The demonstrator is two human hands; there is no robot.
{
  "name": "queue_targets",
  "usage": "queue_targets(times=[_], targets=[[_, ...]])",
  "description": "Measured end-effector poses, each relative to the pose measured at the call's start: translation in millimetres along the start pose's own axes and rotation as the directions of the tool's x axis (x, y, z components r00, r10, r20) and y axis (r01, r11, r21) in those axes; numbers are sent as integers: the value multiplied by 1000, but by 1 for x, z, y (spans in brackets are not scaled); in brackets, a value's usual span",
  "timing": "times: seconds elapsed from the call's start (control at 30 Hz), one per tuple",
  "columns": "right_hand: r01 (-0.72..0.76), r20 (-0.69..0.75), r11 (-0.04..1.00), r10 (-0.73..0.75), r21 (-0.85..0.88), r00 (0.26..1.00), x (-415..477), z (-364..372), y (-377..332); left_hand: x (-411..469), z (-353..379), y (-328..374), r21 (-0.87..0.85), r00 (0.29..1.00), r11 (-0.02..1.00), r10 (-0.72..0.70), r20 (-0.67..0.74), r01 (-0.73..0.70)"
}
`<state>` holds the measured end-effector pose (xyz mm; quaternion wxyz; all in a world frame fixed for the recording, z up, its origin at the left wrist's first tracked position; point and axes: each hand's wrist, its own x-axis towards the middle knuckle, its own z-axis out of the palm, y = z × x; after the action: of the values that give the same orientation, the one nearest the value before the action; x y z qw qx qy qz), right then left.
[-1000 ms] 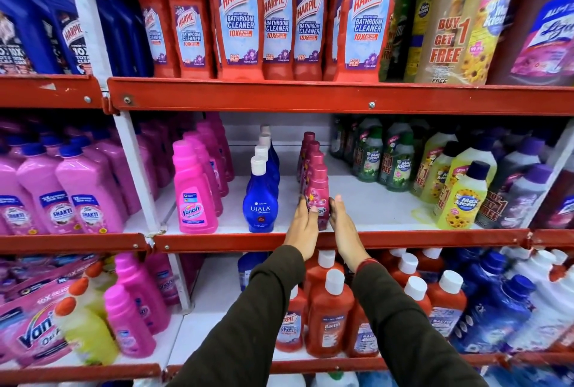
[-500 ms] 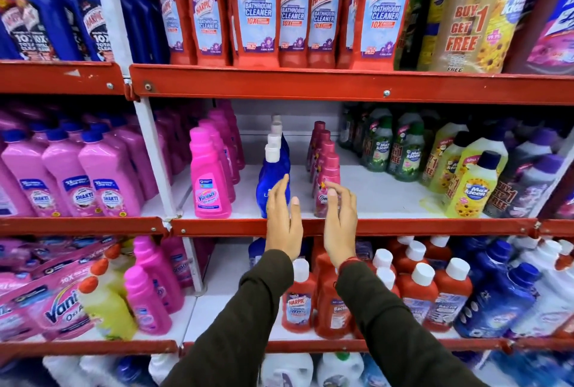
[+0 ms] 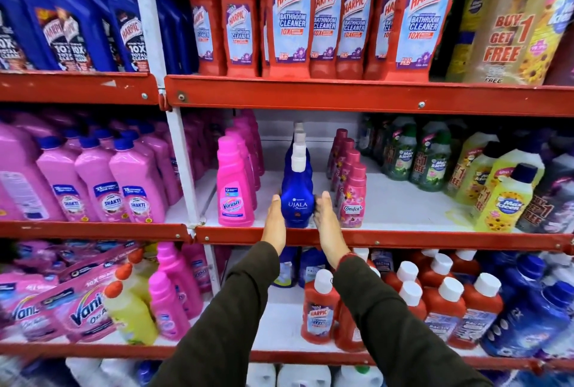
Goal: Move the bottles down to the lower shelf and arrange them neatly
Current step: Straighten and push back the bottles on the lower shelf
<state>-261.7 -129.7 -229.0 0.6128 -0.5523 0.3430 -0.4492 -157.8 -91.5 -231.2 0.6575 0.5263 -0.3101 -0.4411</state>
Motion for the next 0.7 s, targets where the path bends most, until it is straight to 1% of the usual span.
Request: queue_targets(times=[0.07,0.23,0.4,0.47,0.53,0.57,0.63,0.7], targets=[[-11,-17,1000,11,-27,1000,2,0,0,3,-1,0,-1,1000,1000,-3,15,3],[-16,-15,1000,16,-10,1000,3,0,4,6,-1,-3,31,1000,999,7,0,-7],[-23,0,992,23,-122,1000,-6,0,1,3,-1,-3,92,996,992,88,1,-88],[26,-74,992,-35,-121,997,-11,-2,2,-5,-1,-4,125,984,979,169,-51,-161],[146,-212,984,-165,-102,963,-18,-3,0,-15,-4,-6,151,942,945,310,-130,-291],[202,-252,973,-225,-112,941,-22,-3,-1,-20,-6,-7,163,910,921,379,-168,-354],[257,-262,959,-279,-118,924,-29,-1,2,-29,-7,-8,194,847,878,475,-240,-437],[262,-221,961,-276,-93,935,-32,6,6,-36,-8,-10,231,809,870,491,-324,-436]])
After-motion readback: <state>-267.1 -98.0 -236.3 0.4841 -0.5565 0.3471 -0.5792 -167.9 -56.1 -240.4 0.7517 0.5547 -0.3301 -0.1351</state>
